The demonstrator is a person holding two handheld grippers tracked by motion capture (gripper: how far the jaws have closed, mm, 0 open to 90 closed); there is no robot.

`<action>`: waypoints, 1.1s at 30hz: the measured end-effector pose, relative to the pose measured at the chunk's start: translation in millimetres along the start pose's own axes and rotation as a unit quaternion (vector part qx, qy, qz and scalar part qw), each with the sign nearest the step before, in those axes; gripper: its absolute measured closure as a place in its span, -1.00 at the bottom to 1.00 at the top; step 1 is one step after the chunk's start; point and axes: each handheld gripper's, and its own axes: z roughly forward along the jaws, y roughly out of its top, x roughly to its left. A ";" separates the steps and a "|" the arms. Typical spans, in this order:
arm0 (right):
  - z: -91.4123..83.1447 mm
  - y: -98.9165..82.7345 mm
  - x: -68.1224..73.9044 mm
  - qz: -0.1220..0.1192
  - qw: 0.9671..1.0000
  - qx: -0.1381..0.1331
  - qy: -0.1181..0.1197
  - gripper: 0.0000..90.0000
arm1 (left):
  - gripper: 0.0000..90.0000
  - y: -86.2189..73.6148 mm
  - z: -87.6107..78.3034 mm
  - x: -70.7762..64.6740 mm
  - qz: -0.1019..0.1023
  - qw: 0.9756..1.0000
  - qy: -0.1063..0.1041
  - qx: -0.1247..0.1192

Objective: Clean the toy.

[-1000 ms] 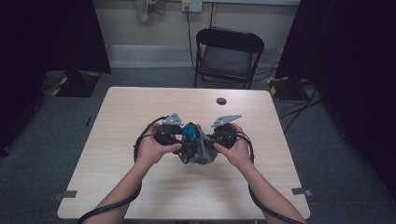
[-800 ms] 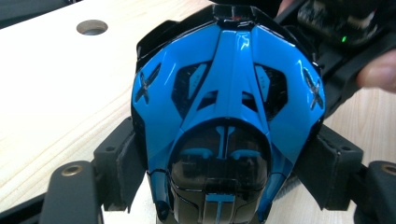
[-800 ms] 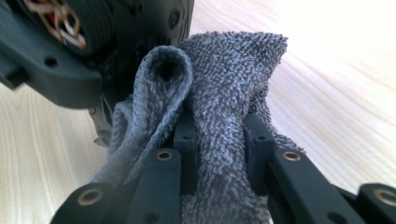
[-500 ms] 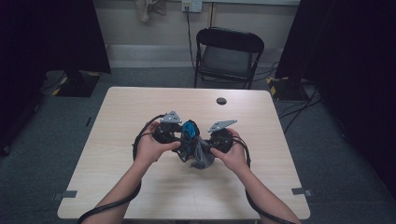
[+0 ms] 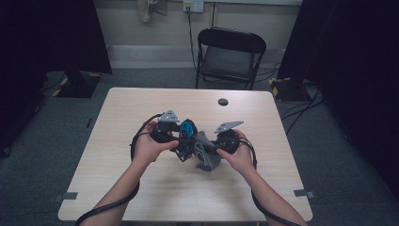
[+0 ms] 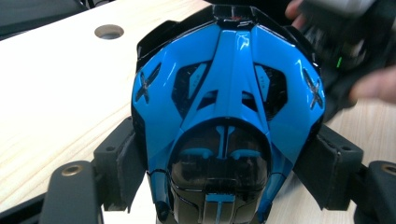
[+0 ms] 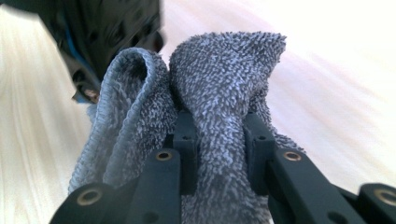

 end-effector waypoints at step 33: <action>-25.7 53.8 2.8 -0.011 0.999 -0.051 -0.004 0.60 | -0.45 -8.7 12.8 -9.1 0.005 1.000 -0.017 0.018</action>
